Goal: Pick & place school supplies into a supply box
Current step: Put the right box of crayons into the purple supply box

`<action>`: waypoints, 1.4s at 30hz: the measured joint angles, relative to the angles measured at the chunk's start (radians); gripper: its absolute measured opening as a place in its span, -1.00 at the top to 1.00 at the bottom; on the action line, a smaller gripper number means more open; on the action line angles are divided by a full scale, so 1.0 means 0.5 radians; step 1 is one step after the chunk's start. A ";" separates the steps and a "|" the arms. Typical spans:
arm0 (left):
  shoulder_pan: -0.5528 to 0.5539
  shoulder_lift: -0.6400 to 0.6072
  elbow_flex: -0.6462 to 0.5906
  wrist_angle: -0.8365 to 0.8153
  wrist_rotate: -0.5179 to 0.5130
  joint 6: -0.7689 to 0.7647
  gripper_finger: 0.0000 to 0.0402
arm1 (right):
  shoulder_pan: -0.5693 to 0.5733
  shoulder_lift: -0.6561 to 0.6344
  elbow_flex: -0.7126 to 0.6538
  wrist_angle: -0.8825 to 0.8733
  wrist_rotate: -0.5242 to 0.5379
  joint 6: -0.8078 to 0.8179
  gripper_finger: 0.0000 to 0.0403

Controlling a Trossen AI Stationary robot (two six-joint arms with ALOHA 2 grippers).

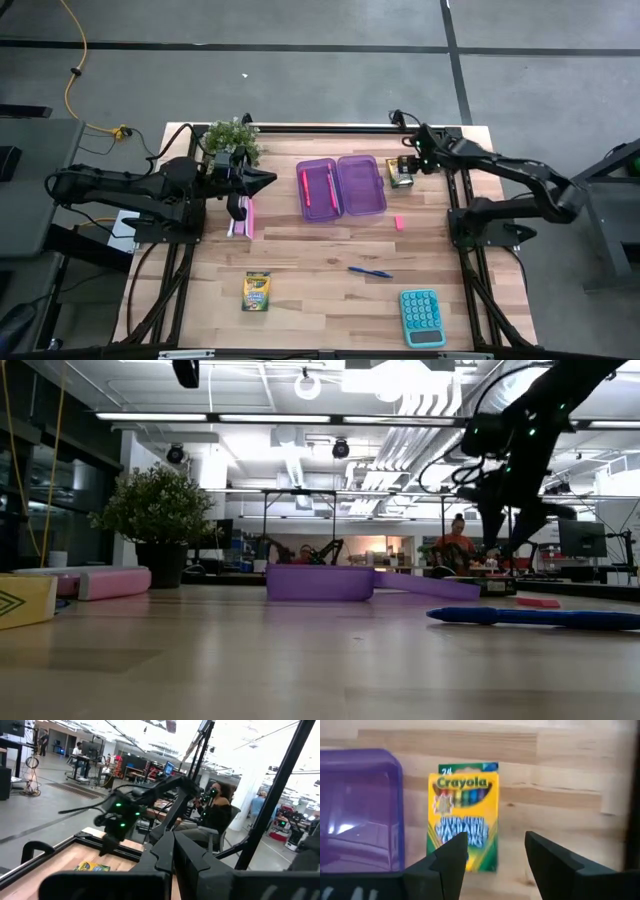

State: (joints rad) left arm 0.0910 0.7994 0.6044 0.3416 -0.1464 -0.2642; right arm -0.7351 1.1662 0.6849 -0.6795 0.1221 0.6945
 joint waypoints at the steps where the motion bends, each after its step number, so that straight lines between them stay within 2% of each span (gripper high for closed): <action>1: 0.000 0.000 0.000 0.000 0.000 -0.016 1.00 | -0.042 0.053 0.000 0.057 -0.054 -0.031 0.07; 5: 0.000 0.000 0.000 0.000 0.006 -0.043 1.00 | -0.176 0.263 0.001 0.183 -0.223 -0.163 0.13; 11: 0.000 0.000 0.000 0.000 0.007 -0.089 1.00 | -0.295 0.490 0.002 0.212 -0.278 -0.297 0.18; 15: 0.000 0.000 0.001 0.000 0.008 -0.096 1.00 | -0.321 0.555 0.006 0.301 -0.413 -0.366 0.20; 22: 0.000 0.000 0.001 0.000 0.007 -0.096 1.00 | -0.325 0.560 0.004 0.366 -0.474 -0.446 0.23; 26: 0.000 0.000 0.001 0.000 0.006 -0.096 1.00 | -0.324 0.559 0.004 0.365 -0.464 -0.498 0.40; 33: 0.000 0.000 0.001 0.000 0.005 -0.095 1.00 | -0.323 0.557 0.005 0.360 -0.467 -0.578 0.93; 38: 0.000 0.000 0.001 0.000 0.005 -0.097 1.00 | -0.323 0.553 0.004 0.338 -0.479 -0.620 0.96; 42: 0.000 0.000 0.001 0.000 0.004 -0.099 1.00 | -0.324 0.446 -0.005 0.270 -0.471 -0.661 0.99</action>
State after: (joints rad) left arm 0.0910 0.7994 0.6048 0.3416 -0.1444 -0.3138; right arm -0.8970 1.3891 0.6827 -0.5446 -0.1132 0.3639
